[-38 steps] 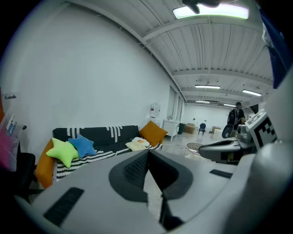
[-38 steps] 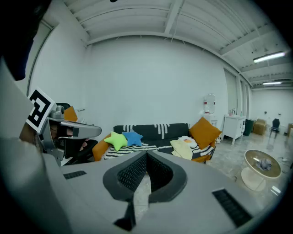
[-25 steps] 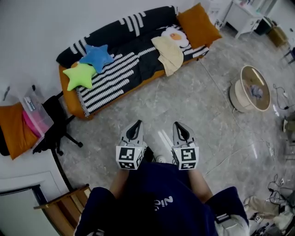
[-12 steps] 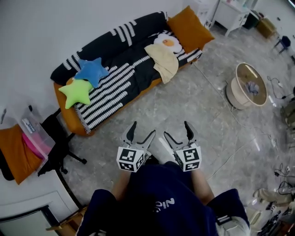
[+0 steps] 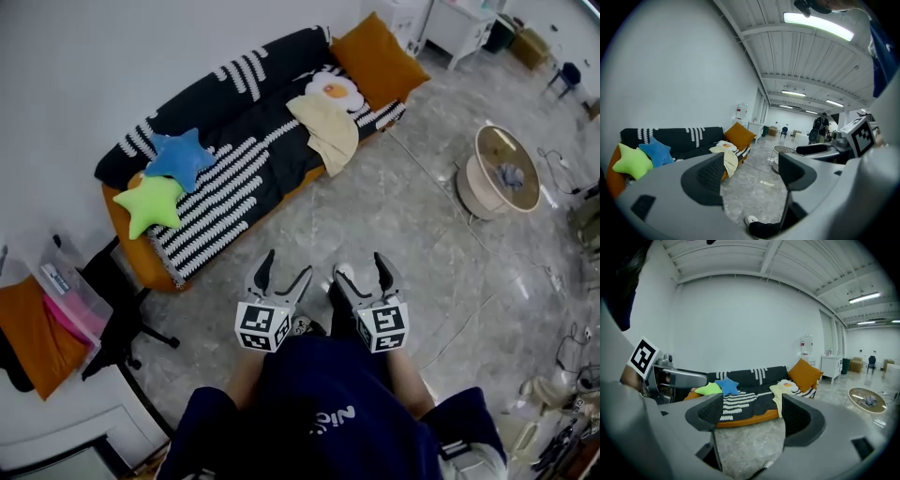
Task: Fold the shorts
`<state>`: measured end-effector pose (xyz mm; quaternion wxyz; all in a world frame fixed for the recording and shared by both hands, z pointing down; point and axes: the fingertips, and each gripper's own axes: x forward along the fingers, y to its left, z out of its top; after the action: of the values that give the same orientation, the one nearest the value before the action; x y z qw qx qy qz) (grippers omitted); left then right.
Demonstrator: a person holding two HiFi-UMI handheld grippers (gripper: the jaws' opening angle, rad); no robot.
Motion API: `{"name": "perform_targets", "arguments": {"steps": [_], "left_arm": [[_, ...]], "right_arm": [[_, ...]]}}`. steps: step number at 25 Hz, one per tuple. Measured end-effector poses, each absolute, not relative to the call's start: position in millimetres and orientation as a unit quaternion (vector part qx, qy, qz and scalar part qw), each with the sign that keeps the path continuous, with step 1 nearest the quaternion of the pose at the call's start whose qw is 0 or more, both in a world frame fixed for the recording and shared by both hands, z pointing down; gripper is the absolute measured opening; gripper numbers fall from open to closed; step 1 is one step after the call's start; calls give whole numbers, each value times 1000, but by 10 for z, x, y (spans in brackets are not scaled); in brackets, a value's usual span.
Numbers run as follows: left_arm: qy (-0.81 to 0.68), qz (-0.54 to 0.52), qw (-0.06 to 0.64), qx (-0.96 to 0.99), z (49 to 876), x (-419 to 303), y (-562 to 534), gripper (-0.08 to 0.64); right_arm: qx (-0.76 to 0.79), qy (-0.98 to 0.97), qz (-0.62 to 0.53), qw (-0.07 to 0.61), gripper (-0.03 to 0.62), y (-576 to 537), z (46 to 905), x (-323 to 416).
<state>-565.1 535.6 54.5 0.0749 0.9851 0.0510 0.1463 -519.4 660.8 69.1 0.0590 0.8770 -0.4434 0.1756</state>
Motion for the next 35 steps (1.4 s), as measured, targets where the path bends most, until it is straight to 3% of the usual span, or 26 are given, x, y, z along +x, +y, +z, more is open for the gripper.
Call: {"name": "perform_targets", "arguments": {"steps": [8,23,35], "left_arm": [[26,165,76,983,651,-5090,5202,359],[-27,183,65,981,636,-3204,5082,359],[-43,201,71,976,779,-2576,5141,359]], "right_arm": [[857,-478,181,63,371,6255,811,-4460],[835,-515,183,65,330,6117,786,-2361],[823,-527,200,68,325,6146,961,-1766]]}}
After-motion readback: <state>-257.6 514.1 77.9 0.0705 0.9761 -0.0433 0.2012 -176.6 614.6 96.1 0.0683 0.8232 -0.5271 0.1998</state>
